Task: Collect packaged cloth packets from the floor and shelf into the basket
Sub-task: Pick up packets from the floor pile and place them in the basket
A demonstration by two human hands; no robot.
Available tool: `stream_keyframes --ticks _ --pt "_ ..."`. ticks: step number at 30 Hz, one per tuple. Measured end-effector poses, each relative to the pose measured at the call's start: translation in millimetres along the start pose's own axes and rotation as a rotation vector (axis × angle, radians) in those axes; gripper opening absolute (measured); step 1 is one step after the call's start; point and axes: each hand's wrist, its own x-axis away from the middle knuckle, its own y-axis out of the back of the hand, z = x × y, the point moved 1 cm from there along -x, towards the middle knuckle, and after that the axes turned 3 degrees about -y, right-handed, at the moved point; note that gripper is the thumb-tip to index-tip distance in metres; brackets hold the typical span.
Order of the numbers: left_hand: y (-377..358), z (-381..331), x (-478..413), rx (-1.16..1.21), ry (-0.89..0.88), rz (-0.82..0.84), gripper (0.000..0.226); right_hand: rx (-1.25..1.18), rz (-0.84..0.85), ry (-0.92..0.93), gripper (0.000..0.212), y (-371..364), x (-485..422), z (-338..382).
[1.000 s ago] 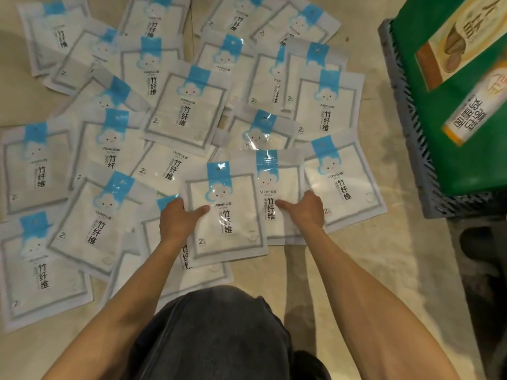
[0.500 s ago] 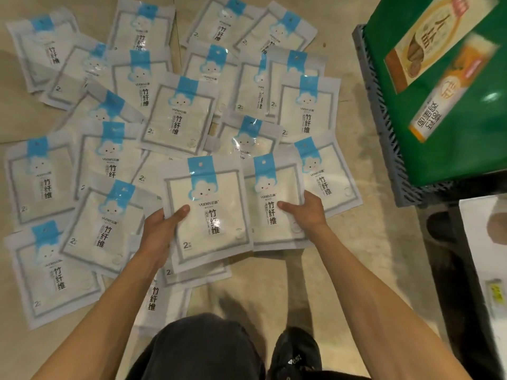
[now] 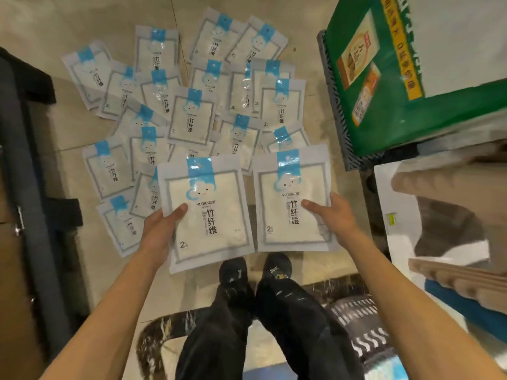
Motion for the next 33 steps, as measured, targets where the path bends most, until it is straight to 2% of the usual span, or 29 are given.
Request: stream_keyframes --ticks 2,4,5,6,8,11,14,17,21,26,33 --pt "-4 -24 36 -0.055 -0.002 0.037 0.018 0.0 0.022 -0.021 0.029 23 43 10" --pt "-8 -44 66 -0.131 -0.013 0.08 0.02 0.005 0.028 -0.039 0.082 46 78 15" --pt "-12 -54 80 -0.159 -0.021 0.103 0.021 -0.018 0.032 -0.017 0.096 58 91 16" --pt "-15 -63 93 -0.176 -0.034 0.126 0.023 -0.061 0.028 -0.01 0.089 69 107 21" --pt "-22 -82 119 -0.194 -0.056 0.167 0.02 -0.119 0.041 0.017 0.054 80 147 42" --pt "-32 -111 159 -0.202 -0.075 0.247 0.014 -0.177 0.044 0.057 0.038 91 199 62" --pt "-40 -141 194 -0.227 -0.119 0.33 0.019 -0.25 0.015 0.077 0.037 96 242 76" --pt "-44 -167 226 -0.23 -0.151 0.392 0.014 -0.348 -0.03 0.105 0.035 97 288 85" --pt "-45 -191 260 -0.254 -0.137 0.482 0.019 -0.477 -0.118 0.105 0.036 97 352 82" --pt "-46 -205 301 -0.376 -0.183 0.633 0.017 -0.632 -0.276 0.083 0.04 89 434 46" --pt "-63 -186 375 -0.601 -0.243 0.828 0.022 -0.863 -0.479 0.071 0.032 78 536 -32"
